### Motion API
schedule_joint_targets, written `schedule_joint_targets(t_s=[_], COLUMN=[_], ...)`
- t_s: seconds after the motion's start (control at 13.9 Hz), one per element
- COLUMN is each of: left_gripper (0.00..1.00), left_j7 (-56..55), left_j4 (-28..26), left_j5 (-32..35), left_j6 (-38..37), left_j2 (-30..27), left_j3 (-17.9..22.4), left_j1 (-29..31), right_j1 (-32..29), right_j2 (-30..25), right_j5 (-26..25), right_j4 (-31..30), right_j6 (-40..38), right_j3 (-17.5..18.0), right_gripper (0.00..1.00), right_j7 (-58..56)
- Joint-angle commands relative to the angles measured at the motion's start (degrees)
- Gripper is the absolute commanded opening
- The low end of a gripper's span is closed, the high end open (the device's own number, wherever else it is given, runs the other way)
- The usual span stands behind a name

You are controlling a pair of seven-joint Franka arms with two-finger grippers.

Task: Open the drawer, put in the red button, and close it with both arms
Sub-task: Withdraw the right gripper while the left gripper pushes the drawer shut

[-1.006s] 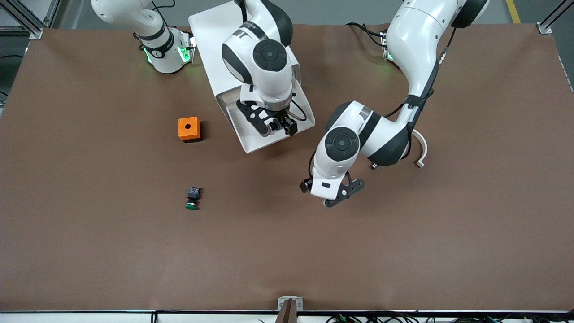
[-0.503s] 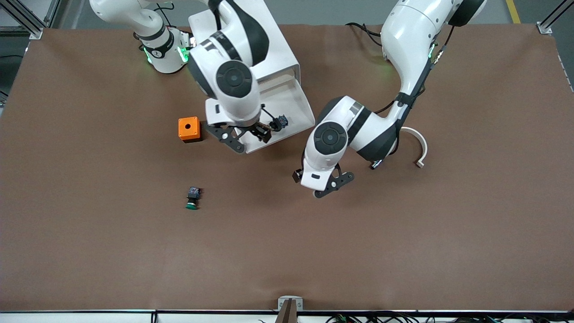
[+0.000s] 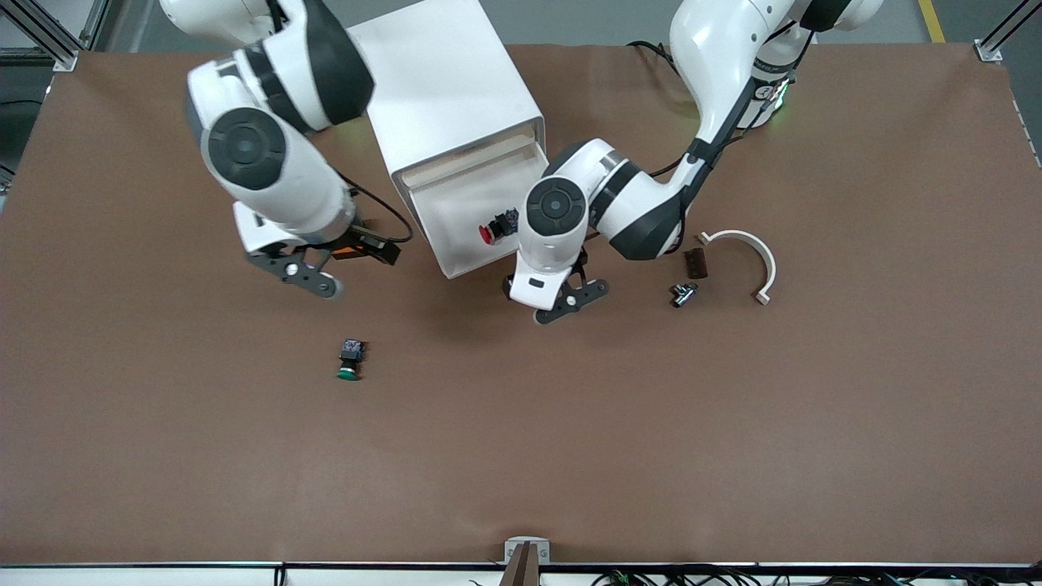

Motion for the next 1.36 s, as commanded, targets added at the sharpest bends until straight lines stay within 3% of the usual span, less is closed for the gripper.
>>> schedule_joint_targets(t_s=[0.0,0.65,1.01,1.29], left_gripper=[0.99,0.99,0.99,0.99], left_j7=[-1.47,-5.95,-6.48,-6.48], left_j4=[-1.81,-1.81,-1.9,-2.42], left_j5=[1.32,0.27,-6.14,-12.55], left_j6=[0.74,1.54,1.45,1.1], left_j2=[-1.12,0.12,0.03,0.12], left_j3=[0.28,0.19,-0.16,-0.16], left_j1=[-2.04,-8.2,-10.05,-10.93], right_j1=[-4.87,-20.51,-26.67,-26.42], right_j2=[-3.1,-9.25,-10.31,-9.69], right_j5=[-0.78,-0.78,-1.84,-3.95], right_j4=[-0.91,-1.0,-1.18,-0.83], right_j6=[-1.95,-4.76,-6.17,-5.47], right_j3=[1.0,1.0,1.0,1.26], right_gripper=[1.0,1.0,1.0,1.0], right_j7=[-8.47,-35.8,-46.62,-46.73])
